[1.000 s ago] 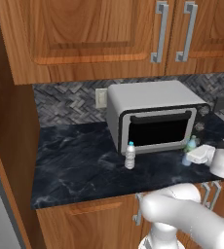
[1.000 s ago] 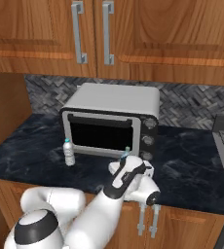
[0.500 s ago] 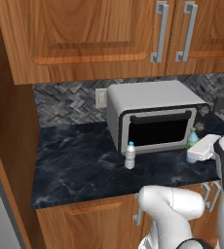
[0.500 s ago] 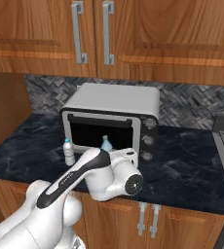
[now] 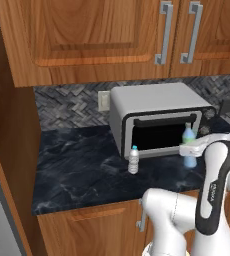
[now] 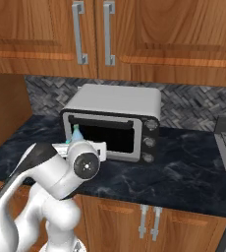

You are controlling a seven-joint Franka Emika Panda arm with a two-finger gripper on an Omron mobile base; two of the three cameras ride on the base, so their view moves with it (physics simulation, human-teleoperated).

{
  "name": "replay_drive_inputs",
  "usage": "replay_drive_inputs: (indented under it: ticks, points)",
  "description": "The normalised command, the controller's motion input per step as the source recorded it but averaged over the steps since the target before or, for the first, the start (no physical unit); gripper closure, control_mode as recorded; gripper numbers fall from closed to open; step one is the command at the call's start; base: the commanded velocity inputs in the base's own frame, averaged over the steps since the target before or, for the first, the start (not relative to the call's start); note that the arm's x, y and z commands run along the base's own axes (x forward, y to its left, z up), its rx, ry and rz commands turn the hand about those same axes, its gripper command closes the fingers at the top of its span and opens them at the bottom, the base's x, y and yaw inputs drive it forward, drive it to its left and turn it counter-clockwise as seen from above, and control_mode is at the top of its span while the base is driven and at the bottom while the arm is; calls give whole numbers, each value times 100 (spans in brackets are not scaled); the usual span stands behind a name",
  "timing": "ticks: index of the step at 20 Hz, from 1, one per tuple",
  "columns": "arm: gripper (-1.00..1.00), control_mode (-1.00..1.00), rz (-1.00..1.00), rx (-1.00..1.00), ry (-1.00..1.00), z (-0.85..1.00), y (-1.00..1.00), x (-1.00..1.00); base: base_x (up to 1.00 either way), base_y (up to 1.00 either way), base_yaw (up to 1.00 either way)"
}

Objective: Take the bottled waters from the counter and place them in the freezer to freeze. Close the freezer door after placing the bottles.

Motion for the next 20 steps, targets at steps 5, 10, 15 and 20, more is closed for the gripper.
replay_drive_inputs:
  ticks: [5,10,15,20]
  points:
    - [100,-100,6,7,1,15,18,-88,0,0,0]
    - [100,-100,28,6,-27,0,2,-77,0,0,0]
    - [100,-100,33,9,-34,26,15,-26,0,0,0]
    - [100,-100,22,12,-9,1,14,-5,0,0,0]
